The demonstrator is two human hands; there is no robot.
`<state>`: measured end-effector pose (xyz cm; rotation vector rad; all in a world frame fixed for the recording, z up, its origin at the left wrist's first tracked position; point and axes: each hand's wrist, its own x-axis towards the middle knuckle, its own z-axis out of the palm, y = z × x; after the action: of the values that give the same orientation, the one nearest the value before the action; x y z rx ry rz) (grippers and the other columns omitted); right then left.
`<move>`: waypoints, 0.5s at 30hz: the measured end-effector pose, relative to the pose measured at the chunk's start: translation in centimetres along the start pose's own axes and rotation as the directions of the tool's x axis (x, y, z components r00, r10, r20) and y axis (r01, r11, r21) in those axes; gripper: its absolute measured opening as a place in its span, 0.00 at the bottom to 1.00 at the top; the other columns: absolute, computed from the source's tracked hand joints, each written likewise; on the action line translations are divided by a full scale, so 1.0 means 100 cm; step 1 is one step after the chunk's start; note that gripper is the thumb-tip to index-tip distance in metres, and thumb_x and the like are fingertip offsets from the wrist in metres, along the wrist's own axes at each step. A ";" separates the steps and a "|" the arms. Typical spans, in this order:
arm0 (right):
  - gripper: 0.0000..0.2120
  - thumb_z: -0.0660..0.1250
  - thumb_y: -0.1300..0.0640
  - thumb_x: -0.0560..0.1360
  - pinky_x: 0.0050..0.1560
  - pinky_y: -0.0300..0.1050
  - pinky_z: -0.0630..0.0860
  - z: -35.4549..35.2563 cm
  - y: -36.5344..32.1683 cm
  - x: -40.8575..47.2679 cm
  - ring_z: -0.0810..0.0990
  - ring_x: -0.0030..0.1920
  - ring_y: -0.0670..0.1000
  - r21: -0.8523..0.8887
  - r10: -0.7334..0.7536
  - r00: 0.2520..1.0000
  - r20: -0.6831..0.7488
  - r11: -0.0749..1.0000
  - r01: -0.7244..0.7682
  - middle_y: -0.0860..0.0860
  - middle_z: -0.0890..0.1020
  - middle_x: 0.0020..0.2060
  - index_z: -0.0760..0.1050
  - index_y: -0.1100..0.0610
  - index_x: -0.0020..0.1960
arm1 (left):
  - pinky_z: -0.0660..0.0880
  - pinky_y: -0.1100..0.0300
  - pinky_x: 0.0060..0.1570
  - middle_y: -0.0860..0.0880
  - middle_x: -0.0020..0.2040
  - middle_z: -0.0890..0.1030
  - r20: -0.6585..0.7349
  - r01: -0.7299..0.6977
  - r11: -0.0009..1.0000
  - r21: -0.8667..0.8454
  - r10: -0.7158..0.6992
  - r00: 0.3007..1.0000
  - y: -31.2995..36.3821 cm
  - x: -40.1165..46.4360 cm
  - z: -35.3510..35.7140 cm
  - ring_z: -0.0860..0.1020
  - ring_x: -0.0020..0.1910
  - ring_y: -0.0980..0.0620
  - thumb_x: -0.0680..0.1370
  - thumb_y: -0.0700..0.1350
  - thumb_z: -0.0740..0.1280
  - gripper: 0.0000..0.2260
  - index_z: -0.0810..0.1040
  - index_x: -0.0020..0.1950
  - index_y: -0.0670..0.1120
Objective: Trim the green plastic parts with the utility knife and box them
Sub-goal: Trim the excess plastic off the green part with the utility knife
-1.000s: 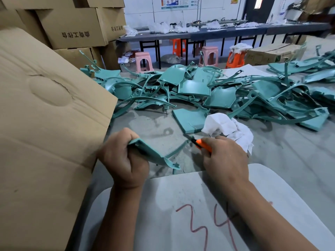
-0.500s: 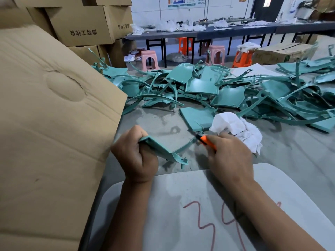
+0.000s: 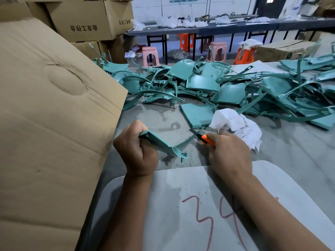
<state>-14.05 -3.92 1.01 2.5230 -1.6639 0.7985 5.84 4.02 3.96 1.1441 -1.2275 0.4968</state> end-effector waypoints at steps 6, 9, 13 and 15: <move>0.14 0.62 0.44 0.75 0.35 0.48 0.73 -0.008 -0.009 -0.011 0.75 0.39 0.49 0.226 -0.286 0.955 0.075 0.938 0.263 0.43 0.76 0.36 0.83 0.44 0.56 | 0.58 0.48 0.25 0.44 0.25 0.65 -0.011 0.010 1.000 -0.006 -0.011 1.000 0.000 -0.001 0.000 0.64 0.24 0.45 0.67 0.35 0.54 0.07 0.67 0.29 0.37; 0.13 0.65 0.45 0.77 0.35 0.47 0.74 -0.007 -0.003 -0.009 0.76 0.39 0.49 0.253 -0.232 0.973 -0.007 0.941 0.226 0.42 0.78 0.38 0.84 0.43 0.58 | 0.58 0.48 0.25 0.43 0.25 0.66 -0.020 0.018 1.000 -0.011 -0.018 1.000 0.000 0.000 0.000 0.64 0.24 0.44 0.67 0.34 0.54 0.07 0.67 0.29 0.37; 0.09 0.68 0.51 0.78 0.36 0.46 0.66 -0.002 0.014 0.005 0.78 0.45 0.57 0.099 0.078 0.988 -0.133 0.993 -0.065 0.48 0.81 0.43 0.84 0.47 0.55 | 0.58 0.49 0.25 0.43 0.25 0.66 -0.017 0.012 1.000 -0.022 -0.012 1.000 0.002 -0.001 0.000 0.64 0.24 0.44 0.67 0.35 0.53 0.07 0.67 0.29 0.38; 0.10 0.68 0.54 0.78 0.38 0.47 0.64 -0.002 0.019 0.006 0.77 0.49 0.58 0.014 0.159 0.983 -0.091 0.987 -0.159 0.49 0.80 0.45 0.84 0.47 0.56 | 0.58 0.49 0.25 0.43 0.25 0.66 -0.016 0.011 1.000 -0.017 -0.011 1.000 0.001 -0.001 0.000 0.64 0.24 0.45 0.67 0.35 0.53 0.07 0.67 0.29 0.37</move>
<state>-15.53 -5.22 0.95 2.3409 -1.8533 0.9171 5.71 4.09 3.97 1.1305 -1.2086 0.4857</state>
